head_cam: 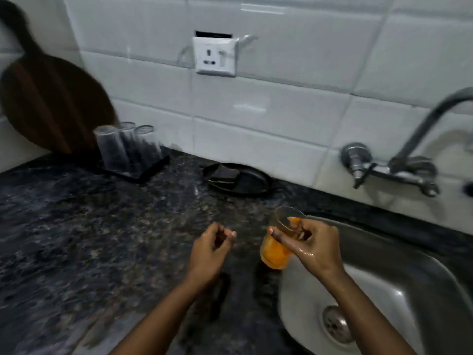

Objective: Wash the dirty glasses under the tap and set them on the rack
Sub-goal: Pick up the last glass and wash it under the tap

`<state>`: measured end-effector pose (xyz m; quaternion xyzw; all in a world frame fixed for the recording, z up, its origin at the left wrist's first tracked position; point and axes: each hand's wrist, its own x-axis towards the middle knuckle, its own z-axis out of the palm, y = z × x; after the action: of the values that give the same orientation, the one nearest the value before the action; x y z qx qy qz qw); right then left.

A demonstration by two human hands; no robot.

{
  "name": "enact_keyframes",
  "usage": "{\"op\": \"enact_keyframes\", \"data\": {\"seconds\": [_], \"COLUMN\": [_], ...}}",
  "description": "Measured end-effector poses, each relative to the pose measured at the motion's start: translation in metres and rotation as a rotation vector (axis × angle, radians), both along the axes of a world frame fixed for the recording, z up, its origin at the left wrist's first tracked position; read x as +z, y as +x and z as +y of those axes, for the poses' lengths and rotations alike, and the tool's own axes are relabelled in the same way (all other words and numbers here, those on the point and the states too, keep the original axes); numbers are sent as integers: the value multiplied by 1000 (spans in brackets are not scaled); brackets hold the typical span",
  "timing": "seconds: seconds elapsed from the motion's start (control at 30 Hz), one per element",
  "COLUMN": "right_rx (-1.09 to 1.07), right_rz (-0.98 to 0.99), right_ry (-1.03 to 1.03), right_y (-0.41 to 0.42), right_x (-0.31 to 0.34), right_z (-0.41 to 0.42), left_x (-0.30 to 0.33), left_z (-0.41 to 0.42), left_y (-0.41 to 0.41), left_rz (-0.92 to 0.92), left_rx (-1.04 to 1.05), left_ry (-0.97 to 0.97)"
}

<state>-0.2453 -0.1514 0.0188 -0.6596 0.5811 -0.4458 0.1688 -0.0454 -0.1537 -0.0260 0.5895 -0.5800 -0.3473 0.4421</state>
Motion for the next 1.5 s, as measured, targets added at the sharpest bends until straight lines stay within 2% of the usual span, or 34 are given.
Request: {"op": "enact_keyframes", "data": {"seconds": [0.07,0.17,0.3,0.47,0.67,0.77,0.83,0.9,0.93,1.07,1.17,1.23,1.33,1.5], "right_rx": [-90,-223,-259,-201,-139,-117,-111,-115,-120,-141,-155,-156,-150,-133], "right_rz": [-3,-34,-8,17,7,-10,-10,-13,-16,-41,-82,-132,-179,-336], "right_ry": [-4,-23,-67,-96,-193,-185,-182,-181,-175,-147,-140,-115,-69,-8], "right_y": [-56,-132,-190,-215,-221,-223,-224,-223,-221,-217,-214,-213,-212,-208], "right_x": [7,21,30,38,52,53,52,49,48,45,44,41,31,10], "right_z": [11,29,36,20,6,5,4,3,2,-1,-1,1,5,17], "left_x": [0,10,39,69,87,91,87,82,81,79,82,79,52,-7], "left_z": [3,-6,-52,-90,-108,-111,-118,-126,-128,-121,-114,-108,-85,-30], "left_y": [-45,-112,-185,-258,-291,-281,-274,-271,-271,-278,-277,-274,-262,-234], "left_rz": [-5,-112,-187,-447,-462,-644,-707,-653,-546,192,447,459,359,117], "left_rx": [-80,-217,-215,-179,21,99,70,24,26,-3,-43,-74,-141,-265], "left_ry": [16,3,-57,-64,21,-43,-135,-171,-150,113,298,320,322,538]}}
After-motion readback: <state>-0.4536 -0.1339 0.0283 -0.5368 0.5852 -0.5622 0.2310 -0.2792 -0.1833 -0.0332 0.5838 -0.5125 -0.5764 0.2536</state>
